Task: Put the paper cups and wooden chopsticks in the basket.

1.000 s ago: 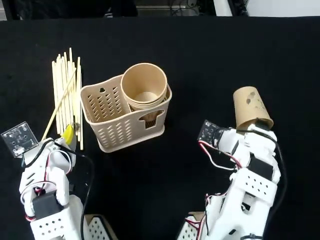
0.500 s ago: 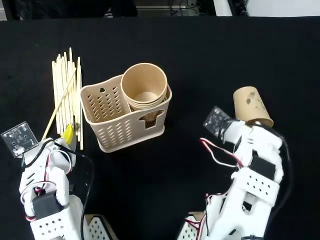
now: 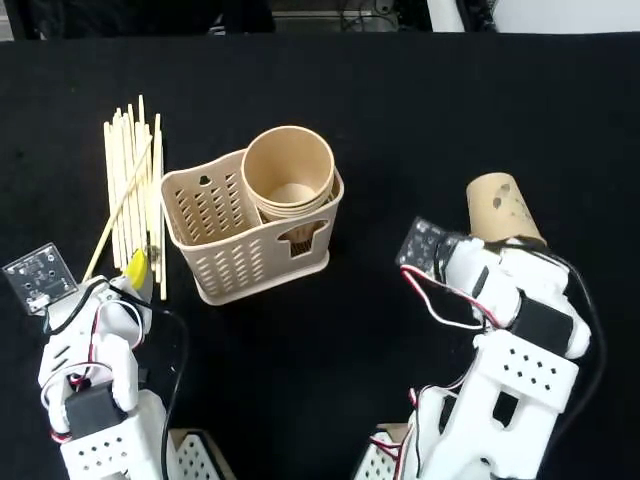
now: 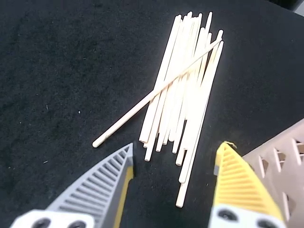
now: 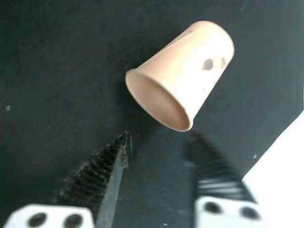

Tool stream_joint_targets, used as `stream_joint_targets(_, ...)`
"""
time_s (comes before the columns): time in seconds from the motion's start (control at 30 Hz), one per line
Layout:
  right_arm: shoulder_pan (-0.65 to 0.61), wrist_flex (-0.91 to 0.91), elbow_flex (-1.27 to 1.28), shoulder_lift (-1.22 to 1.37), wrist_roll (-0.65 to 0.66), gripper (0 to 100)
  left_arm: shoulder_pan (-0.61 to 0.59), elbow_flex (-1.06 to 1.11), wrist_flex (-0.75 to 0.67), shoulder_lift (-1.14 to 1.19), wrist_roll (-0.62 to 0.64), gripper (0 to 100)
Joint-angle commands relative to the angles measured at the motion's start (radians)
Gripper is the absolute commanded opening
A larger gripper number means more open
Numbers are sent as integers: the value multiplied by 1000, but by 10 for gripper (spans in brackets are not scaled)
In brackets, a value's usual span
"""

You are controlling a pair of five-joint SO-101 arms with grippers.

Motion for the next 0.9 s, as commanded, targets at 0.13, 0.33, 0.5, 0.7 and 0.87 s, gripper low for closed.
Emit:
stream_joint_targets(0.13,25,-313,62,197,109,371,50,5,-11,-8,-25,274)
stream_joint_targets(0.33,8,-592,-21,504,-57,332,51,12,-18,-8,-25,274)
stream_joint_targets(0.5,-6,-611,-110,561,-180,11,51,12,-20,-8,-25,274)
stream_joint_targets(0.7,-11,-535,-124,460,-310,12,51,10,-20,-8,-25,274)
stream_joint_targets(0.87,-25,-253,-257,372,-364,11,51,7,-17,-8,-25,274)
